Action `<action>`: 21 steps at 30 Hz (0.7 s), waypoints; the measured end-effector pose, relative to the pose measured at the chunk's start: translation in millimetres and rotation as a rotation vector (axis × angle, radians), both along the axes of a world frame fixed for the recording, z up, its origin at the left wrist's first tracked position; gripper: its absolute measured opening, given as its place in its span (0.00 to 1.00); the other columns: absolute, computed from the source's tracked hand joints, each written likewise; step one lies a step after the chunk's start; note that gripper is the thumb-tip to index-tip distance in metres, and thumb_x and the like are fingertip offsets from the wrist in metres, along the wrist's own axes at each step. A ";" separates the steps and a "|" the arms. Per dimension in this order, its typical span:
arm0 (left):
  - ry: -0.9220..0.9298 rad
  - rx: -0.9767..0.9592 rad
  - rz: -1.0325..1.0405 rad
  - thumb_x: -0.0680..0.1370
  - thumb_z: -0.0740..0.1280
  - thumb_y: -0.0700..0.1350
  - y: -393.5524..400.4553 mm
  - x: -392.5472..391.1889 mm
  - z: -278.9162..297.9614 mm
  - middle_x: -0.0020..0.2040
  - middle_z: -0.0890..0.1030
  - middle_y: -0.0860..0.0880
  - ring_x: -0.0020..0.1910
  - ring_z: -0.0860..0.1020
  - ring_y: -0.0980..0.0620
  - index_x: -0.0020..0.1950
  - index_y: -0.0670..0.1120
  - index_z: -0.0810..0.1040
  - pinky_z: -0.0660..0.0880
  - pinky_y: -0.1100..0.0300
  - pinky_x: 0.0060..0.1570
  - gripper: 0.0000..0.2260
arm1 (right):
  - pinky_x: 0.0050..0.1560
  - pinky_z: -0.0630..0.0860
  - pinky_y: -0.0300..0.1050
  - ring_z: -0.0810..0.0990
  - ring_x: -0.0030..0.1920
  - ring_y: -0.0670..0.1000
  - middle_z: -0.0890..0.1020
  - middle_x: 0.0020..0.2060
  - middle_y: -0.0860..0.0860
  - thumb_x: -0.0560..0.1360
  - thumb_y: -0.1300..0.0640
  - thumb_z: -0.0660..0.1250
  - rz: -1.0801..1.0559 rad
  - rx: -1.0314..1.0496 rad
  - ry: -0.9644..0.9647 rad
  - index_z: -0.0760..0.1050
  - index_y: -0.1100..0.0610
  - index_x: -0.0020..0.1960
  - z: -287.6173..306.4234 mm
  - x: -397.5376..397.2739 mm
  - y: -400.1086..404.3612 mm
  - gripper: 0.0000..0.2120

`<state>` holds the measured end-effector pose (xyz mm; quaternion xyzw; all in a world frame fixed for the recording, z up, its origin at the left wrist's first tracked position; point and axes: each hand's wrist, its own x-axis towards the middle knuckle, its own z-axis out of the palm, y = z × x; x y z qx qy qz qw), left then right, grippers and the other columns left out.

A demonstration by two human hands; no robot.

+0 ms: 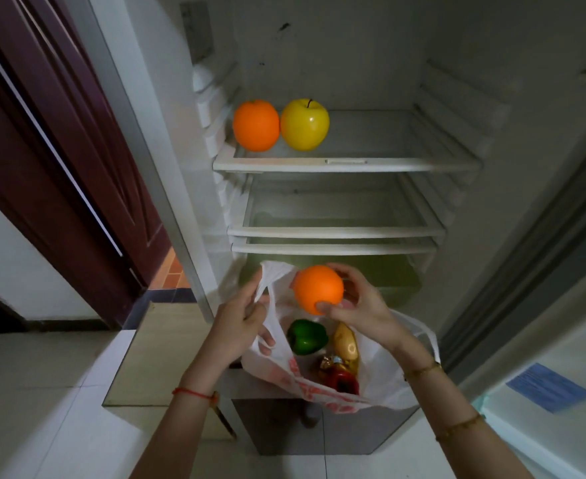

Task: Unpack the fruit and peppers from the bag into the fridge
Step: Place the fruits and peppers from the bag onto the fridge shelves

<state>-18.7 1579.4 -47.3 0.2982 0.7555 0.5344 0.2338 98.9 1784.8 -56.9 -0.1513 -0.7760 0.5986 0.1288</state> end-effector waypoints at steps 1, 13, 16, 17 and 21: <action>0.005 0.001 -0.009 0.82 0.60 0.43 2.8 -0.7 1.0 0.41 0.82 0.43 0.31 0.83 0.48 0.77 0.60 0.52 0.82 0.54 0.35 0.28 | 0.51 0.78 0.35 0.75 0.63 0.49 0.71 0.65 0.49 0.65 0.53 0.80 -0.051 0.037 0.060 0.67 0.45 0.66 11.0 -0.3 3.0 0.34; -0.015 -0.009 -0.009 0.82 0.60 0.39 26.9 -10.4 2.5 0.44 0.79 0.54 0.33 0.84 0.42 0.74 0.62 0.52 0.83 0.47 0.35 0.28 | 0.55 0.76 0.34 0.74 0.62 0.46 0.68 0.68 0.49 0.68 0.55 0.77 -0.338 0.359 0.500 0.61 0.51 0.71 145.4 -33.0 60.7 0.37; -0.046 -0.011 -0.002 0.82 0.60 0.39 30.8 -11.6 4.0 0.42 0.79 0.53 0.34 0.84 0.41 0.70 0.64 0.53 0.82 0.45 0.36 0.26 | 0.57 0.76 0.35 0.72 0.64 0.48 0.64 0.70 0.51 0.69 0.55 0.76 -0.349 0.373 0.513 0.58 0.46 0.74 165.0 -45.2 73.9 0.40; -0.054 -0.012 0.000 0.82 0.59 0.39 31.0 -12.2 4.0 0.42 0.79 0.54 0.34 0.84 0.41 0.69 0.65 0.53 0.82 0.45 0.36 0.26 | 0.58 0.76 0.38 0.72 0.64 0.50 0.64 0.69 0.51 0.69 0.54 0.76 -0.357 0.380 0.512 0.58 0.44 0.74 169.8 -50.0 77.7 0.40; -0.041 -0.035 -0.004 0.82 0.59 0.40 32.0 -16.2 3.3 0.41 0.81 0.50 0.33 0.84 0.41 0.70 0.64 0.53 0.82 0.44 0.37 0.26 | 0.55 0.77 0.44 0.74 0.61 0.52 0.69 0.67 0.51 0.67 0.50 0.75 -0.438 0.449 0.495 0.65 0.48 0.69 183.8 -70.2 87.5 0.34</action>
